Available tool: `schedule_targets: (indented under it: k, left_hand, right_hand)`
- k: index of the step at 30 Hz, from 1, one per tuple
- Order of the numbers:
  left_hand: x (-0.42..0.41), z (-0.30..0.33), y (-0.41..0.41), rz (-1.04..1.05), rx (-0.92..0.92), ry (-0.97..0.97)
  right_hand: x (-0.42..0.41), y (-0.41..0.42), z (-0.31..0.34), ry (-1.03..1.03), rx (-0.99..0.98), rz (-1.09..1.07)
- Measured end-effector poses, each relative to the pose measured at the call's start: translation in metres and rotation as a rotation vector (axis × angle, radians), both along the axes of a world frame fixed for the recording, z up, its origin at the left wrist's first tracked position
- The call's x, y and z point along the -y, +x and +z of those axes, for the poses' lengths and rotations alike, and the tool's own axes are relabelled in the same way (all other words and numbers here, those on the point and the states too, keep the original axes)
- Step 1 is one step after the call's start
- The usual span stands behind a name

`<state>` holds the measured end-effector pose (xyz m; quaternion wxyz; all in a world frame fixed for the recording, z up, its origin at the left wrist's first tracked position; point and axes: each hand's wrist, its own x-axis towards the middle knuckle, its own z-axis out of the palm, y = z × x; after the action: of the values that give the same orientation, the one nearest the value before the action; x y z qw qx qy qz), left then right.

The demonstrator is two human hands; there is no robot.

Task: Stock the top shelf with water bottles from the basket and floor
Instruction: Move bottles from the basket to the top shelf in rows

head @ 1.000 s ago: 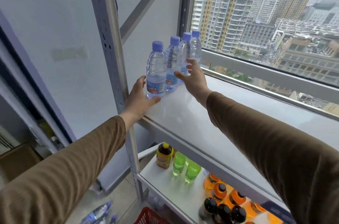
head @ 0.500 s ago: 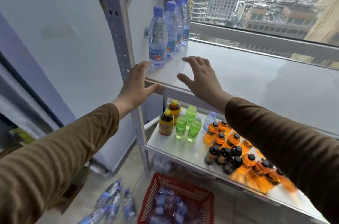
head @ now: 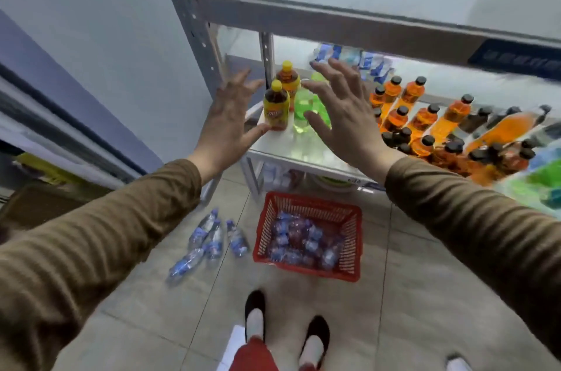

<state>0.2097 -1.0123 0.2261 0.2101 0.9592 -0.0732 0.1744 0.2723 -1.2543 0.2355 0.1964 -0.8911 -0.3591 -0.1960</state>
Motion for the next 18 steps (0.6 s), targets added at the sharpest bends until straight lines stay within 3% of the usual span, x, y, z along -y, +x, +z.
schedule_targets:
  k: [8, 18]
  left_hand:
    - [-0.031, -0.117, -0.01, -0.15, -0.211, -0.063]
    - [-0.04, -0.338, -0.026, -0.272, -0.574, -0.107]
  right_hand:
    - [-0.023, -0.046, -0.133, -0.012, -0.325, -0.156]
    - [-0.01, -0.081, -0.362, 0.136, -0.919, -0.709]
